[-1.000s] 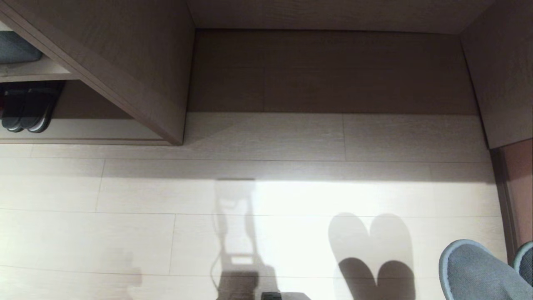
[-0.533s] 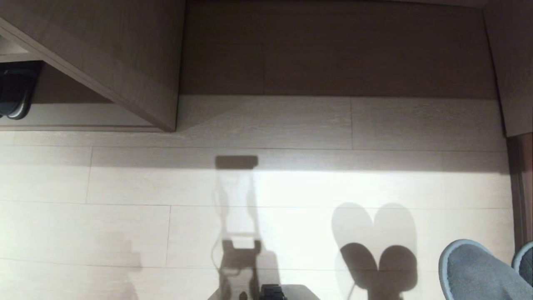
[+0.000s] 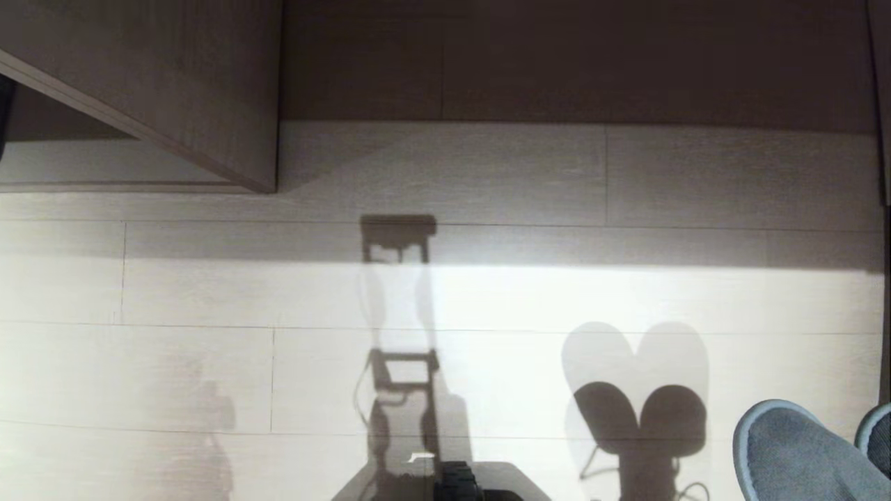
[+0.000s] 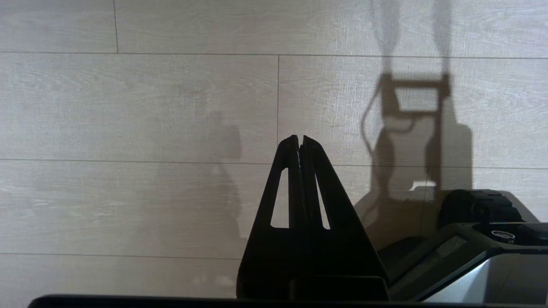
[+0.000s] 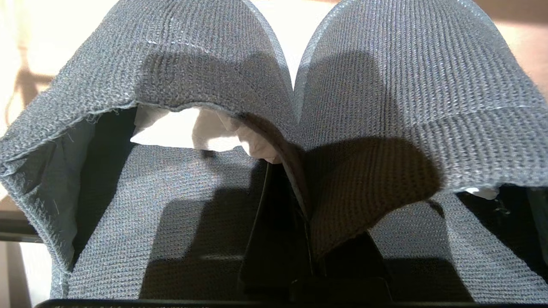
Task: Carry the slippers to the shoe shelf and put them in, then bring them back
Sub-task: Place the slippers on the floor
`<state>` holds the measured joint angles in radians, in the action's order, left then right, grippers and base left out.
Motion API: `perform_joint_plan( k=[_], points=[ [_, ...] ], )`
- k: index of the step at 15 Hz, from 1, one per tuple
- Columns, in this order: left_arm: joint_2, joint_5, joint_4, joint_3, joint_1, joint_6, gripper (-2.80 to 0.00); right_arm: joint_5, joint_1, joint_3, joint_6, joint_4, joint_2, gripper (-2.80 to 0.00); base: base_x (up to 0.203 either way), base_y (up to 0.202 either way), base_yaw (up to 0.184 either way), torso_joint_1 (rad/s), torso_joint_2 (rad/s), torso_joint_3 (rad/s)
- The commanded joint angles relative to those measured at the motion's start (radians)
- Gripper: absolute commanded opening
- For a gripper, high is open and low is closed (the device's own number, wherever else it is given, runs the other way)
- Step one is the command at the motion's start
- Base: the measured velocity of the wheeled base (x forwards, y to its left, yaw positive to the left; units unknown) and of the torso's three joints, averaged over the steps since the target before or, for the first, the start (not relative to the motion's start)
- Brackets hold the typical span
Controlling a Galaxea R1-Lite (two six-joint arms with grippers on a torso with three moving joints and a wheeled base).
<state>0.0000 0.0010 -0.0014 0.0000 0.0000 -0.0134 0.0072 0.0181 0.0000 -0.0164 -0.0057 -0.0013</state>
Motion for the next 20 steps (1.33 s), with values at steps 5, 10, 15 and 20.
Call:
perform_joint_plan(
  k=[5,10,15,20],
  points=[
    [0.000,0.001,0.000,0.000,0.001,0.000,-2.80,0.000,0.000,0.002,0.000,0.000,0.001,-2.80,0.000,0.000,0.000,0.005,0.00,-0.197],
    [0.000,0.001,0.000,0.000,0.000,0.000,-2.80,0.000,0.000,0.002,0.000,0.000,0.001,-2.80,0.000,0.000,0.000,0.004,0.00,-0.196],
    [0.000,0.001,0.000,0.001,0.001,0.000,-2.80,-0.019,0.000,0.000,0.005,0.003,0.004,-2.80,0.000,0.000,0.000,0.003,0.00,-0.198],
    [0.000,0.001,0.000,0.002,0.000,0.000,-2.80,-0.019,0.000,0.000,0.001,0.002,0.004,-2.80,0.000,0.000,0.000,0.001,0.00,-0.060]
  ],
)
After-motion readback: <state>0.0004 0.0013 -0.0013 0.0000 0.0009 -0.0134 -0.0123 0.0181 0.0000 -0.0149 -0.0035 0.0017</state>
